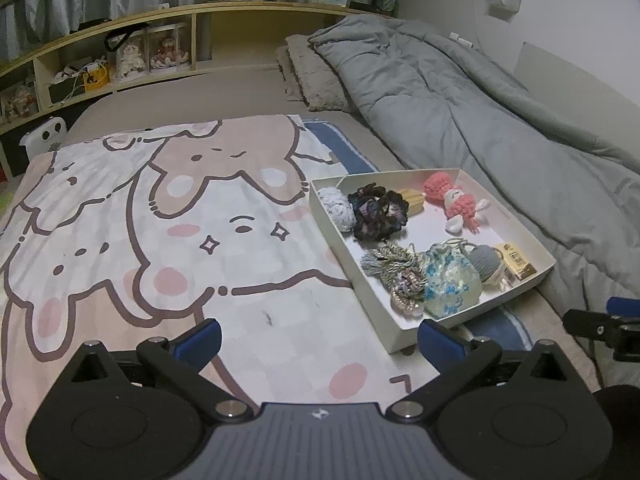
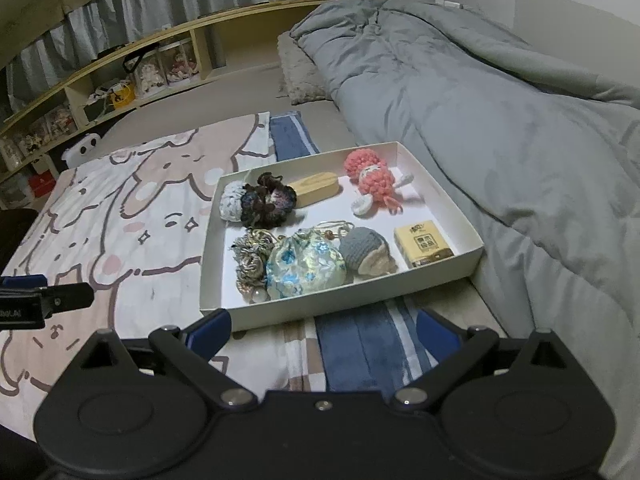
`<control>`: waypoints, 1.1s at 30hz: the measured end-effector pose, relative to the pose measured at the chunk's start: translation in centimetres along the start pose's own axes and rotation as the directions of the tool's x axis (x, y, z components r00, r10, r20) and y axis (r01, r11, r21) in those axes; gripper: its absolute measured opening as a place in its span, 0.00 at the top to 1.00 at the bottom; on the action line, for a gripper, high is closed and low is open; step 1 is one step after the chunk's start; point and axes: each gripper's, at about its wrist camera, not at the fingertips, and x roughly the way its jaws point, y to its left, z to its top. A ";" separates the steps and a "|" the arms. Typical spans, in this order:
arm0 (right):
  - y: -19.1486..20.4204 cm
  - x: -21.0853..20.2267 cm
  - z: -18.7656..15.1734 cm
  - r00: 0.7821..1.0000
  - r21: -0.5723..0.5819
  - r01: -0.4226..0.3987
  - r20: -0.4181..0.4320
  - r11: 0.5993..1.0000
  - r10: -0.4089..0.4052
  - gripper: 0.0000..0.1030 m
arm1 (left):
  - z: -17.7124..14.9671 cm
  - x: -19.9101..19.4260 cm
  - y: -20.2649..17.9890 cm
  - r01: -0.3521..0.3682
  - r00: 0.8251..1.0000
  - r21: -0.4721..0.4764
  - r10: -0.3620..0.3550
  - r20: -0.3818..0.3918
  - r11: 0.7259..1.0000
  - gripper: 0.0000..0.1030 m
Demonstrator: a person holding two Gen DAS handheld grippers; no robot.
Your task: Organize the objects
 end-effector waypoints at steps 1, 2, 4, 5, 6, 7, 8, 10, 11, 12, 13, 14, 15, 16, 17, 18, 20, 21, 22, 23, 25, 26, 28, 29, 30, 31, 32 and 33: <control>0.0 -0.1 0.0 1.000 -0.003 0.008 0.006 1.000 -0.008 0.03 | -0.1 0.0 0.0 -0.003 1.000 0.001 0.003 0.000 1.000 0.00; 0.1 -0.1 -0.1 1.000 -0.005 0.010 0.009 1.000 -0.010 0.03 | -0.2 0.0 0.1 -0.004 1.000 0.001 0.004 0.000 1.000 0.00; 0.1 0.1 -0.2 1.000 -0.007 0.009 0.006 1.000 -0.009 0.03 | -0.3 0.0 0.1 0.001 1.000 0.001 -0.001 -0.001 1.000 0.00; 0.1 0.2 -0.2 1.000 -0.007 0.009 0.003 1.000 -0.009 0.03 | -0.4 0.0 0.2 0.002 1.000 0.003 -0.002 0.000 1.000 0.00; 0.1 0.3 -0.3 1.000 -0.006 0.008 -0.001 1.000 -0.008 0.03 | -0.5 0.0 0.2 0.001 1.000 0.007 -0.001 0.003 1.000 0.00; 0.0 0.3 -0.3 1.000 -0.002 0.005 -0.002 1.000 -0.005 0.03 | -0.6 0.1 0.2 -0.003 1.000 0.009 0.003 0.005 1.000 0.00; 0.0 0.3 -0.3 1.000 0.003 0.000 -0.002 1.000 0.000 0.03 | -0.7 0.1 0.2 -0.011 1.000 0.009 0.011 0.006 1.000 0.00; -0.1 0.3 -0.3 1.000 0.014 -0.002 -0.005 1.000 0.002 0.03 | -0.8 0.3 0.2 -0.022 1.000 0.006 0.022 0.004 1.000 0.00; -0.1 0.3 -0.4 1.000 0.015 0.002 -0.005 1.000 -0.002 0.03 | -0.8 0.3 0.2 -0.024 1.000 0.004 0.024 0.002 1.000 0.00; 0.0 0.3 -0.4 1.000 0.012 0.005 -0.005 1.000 -0.005 0.03 | -0.9 0.4 0.2 -0.025 1.000 0.003 0.025 -0.001 1.000 0.00; 0.1 0.3 -0.4 1.000 0.008 0.009 -0.005 1.000 -0.009 0.03 | -0.9 0.3 0.3 -0.025 1.000 0.002 0.025 -0.001 1.000 0.00; 0.2 0.3 -0.5 1.000 0.005 0.011 -0.004 1.000 -0.011 0.03 | -0.9 0.3 0.3 -0.025 1.000 0.002 0.025 0.001 1.000 0.00; 0.2 0.3 -0.4 1.000 0.002 0.011 -0.005 1.000 -0.011 0.03 | -0.9 0.2 0.2 -0.025 1.000 0.003 0.025 0.004 1.000 0.00; 0.2 0.4 -0.4 1.000 0.001 0.010 -0.006 1.000 -0.010 0.03 | -0.9 0.1 0.2 -0.025 1.000 0.003 0.025 0.007 1.000 0.00; 0.2 0.4 -0.4 1.000 0.001 0.011 -0.007 1.000 -0.011 0.03 | -0.9 0.1 0.1 -0.025 1.000 0.003 0.025 0.008 1.000 0.00; 0.2 0.4 -0.4 1.000 0.001 0.011 -0.008 1.000 -0.011 0.03 | -0.9 0.0 0.1 -0.025 1.000 0.004 0.025 0.009 1.000 0.00; 0.1 0.4 -0.4 1.000 0.002 0.013 -0.008 1.000 -0.013 0.03 | -0.9 0.0 0.0 -0.028 1.000 0.007 0.028 0.013 1.000 0.00; 0.1 0.4 -0.4 1.000 0.002 0.014 -0.007 1.000 -0.014 0.03 | -0.9 -0.1 0.0 -0.030 0.999 0.009 0.030 0.014 0.999 0.00; 0.1 0.4 -0.4 1.000 0.002 0.014 -0.006 1.000 -0.014 0.03 | -1.0 -0.1 0.0 -0.031 0.999 0.010 0.031 0.014 0.999 0.00; 0.1 0.4 -0.4 1.000 0.002 0.014 -0.006 1.000 -0.014 0.03 | -1.0 -0.1 0.0 -0.032 0.999 0.011 0.032 0.015 0.999 0.00; 0.1 0.4 -0.4 1.000 0.002 0.013 -0.008 1.000 -0.013 0.03 | -1.0 -0.2 0.0 -0.033 0.999 0.011 0.033 0.016 0.999 0.00; 0.1 0.4 -0.5 1.000 0.002 0.013 -0.008 1.000 -0.013 0.03 | -1.0 -0.2 0.0 -0.032 0.999 0.011 0.032 0.015 0.999 0.00; 0.2 0.4 -0.4 1.000 0.002 0.015 -0.008 1.000 -0.015 0.03 | -1.0 -0.2 0.0 -0.032 0.999 0.011 0.032 0.015 0.999 0.00; 0.2 0.4 -0.4 1.000 0.002 0.016 -0.009 1.000 -0.016 0.03 | -1.0 -0.1 0.0 -0.033 0.999 0.011 0.033 0.015 0.999 0.00; 0.2 0.4 -0.4 1.000 0.002 0.016 -0.009 1.000 -0.016 0.03 | -1.1 -0.1 0.0 -0.033 0.999 0.012 0.033 0.015 0.999 0.00; 0.2 0.4 -0.4 1.000 0.001 0.016 -0.009 1.000 -0.016 0.03 | -1.1 -0.1 0.0 -0.032 0.999 0.011 0.032 0.015 0.999 0.00; 0.2 0.4 -0.4 1.000 0.001 0.017 -0.010 1.000 -0.017 0.03 | -1.0 -0.1 0.0 -0.032 0.999 0.011 0.032 0.015 0.999 0.00; 0.2 0.4 -0.5 1.000 0.001 0.017 -0.010 1.000 -0.017 0.03 | -1.0 -0.1 0.0 -0.032 0.999 0.011 0.032 0.015 0.999 0.00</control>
